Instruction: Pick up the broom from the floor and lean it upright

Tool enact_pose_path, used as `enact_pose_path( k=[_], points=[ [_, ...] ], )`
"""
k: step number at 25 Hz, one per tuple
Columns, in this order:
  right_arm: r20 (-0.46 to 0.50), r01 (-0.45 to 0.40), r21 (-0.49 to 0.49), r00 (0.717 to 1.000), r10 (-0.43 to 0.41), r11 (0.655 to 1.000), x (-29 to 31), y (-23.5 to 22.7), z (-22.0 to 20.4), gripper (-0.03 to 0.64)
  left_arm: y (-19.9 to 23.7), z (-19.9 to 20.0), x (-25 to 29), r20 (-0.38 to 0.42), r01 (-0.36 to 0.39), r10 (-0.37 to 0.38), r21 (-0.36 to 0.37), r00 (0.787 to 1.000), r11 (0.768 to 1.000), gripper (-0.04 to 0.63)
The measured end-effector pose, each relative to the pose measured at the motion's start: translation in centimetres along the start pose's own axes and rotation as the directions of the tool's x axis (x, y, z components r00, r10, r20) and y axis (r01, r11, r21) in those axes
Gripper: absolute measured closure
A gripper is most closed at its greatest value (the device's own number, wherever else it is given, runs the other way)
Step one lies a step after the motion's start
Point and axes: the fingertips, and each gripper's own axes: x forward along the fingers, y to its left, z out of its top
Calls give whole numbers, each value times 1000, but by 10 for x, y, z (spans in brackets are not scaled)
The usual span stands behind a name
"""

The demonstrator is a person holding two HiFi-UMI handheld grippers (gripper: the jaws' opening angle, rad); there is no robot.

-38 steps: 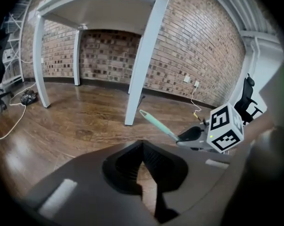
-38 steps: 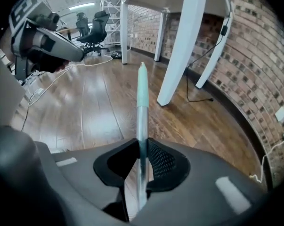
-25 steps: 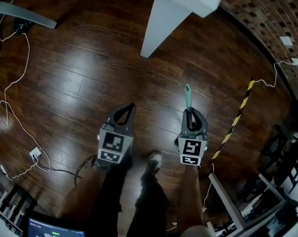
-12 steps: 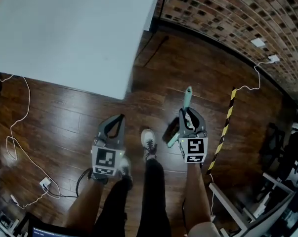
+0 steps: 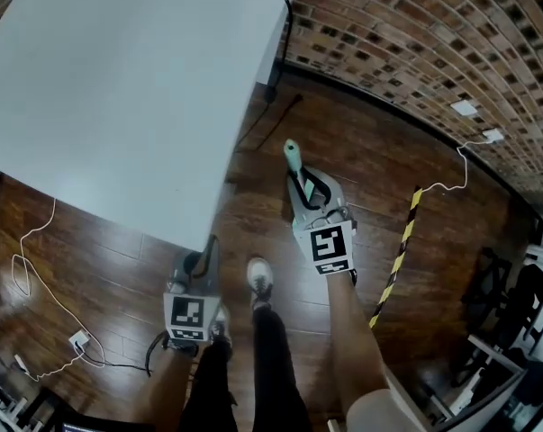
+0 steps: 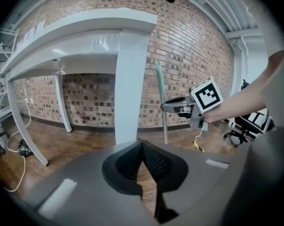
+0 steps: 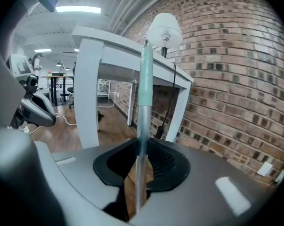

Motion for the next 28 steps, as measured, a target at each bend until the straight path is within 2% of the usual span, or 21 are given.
enact_pose_path(
  k=[3, 7, 9, 16, 23, 28],
  points=[
    [18, -58, -34, 998, 59, 998, 27, 5, 15, 528, 5, 6, 2, -1, -22, 22, -17, 1000, 1000, 594],
    [-8, -133, -115, 991, 133, 984, 52, 17, 22, 522, 13, 8, 4, -2, -47, 47, -21, 999, 999, 594],
    [-12, -147, -117, 989, 147, 982, 58, 21, 23, 522, 16, 9, 3, 4, -58, 58, -22, 998, 998, 594],
    [50, -104, -74, 993, 108, 992, 72, 7, 41, 522, 15, 0, 3, -1, -75, 75, -28, 997, 997, 594],
    [71, -70, -134, 994, 80, 989, 82, 10, 45, 499, 7, -10, -1, -8, -68, 68, -24, 998, 997, 594],
    [97, -79, -67, 992, 85, 995, 86, 8, 49, 450, 7, -15, -3, -9, -74, 74, -40, 997, 996, 594]
  ],
)
